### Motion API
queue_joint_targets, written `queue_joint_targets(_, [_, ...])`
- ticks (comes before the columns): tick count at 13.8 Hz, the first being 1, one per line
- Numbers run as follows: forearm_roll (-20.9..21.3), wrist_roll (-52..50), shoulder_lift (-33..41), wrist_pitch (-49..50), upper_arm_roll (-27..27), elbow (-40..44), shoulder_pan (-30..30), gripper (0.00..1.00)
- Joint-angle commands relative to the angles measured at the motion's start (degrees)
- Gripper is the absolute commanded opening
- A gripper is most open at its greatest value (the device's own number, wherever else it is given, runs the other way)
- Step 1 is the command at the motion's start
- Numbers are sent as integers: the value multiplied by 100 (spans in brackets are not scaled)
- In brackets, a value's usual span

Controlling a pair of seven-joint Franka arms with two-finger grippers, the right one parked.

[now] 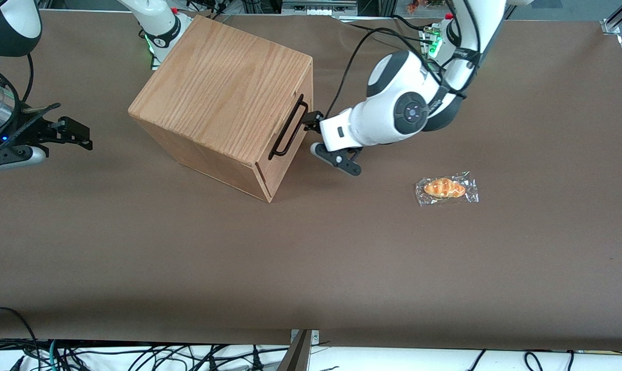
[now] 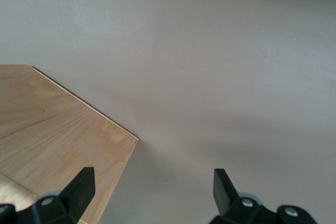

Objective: Open top drawer with left arm

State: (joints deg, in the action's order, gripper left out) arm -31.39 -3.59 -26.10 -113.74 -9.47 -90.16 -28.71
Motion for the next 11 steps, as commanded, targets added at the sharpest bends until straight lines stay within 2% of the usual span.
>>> queue_joint_targets(1, [-314, -185, -229, 10, 68, 298, -134, 100])
queue_joint_targets(4, [-543, -186, -299, 10, 68, 324, -196, 100])
queue_joint_targets(11, [-482, -168, -562, -8, 85, 508, -345, 100])
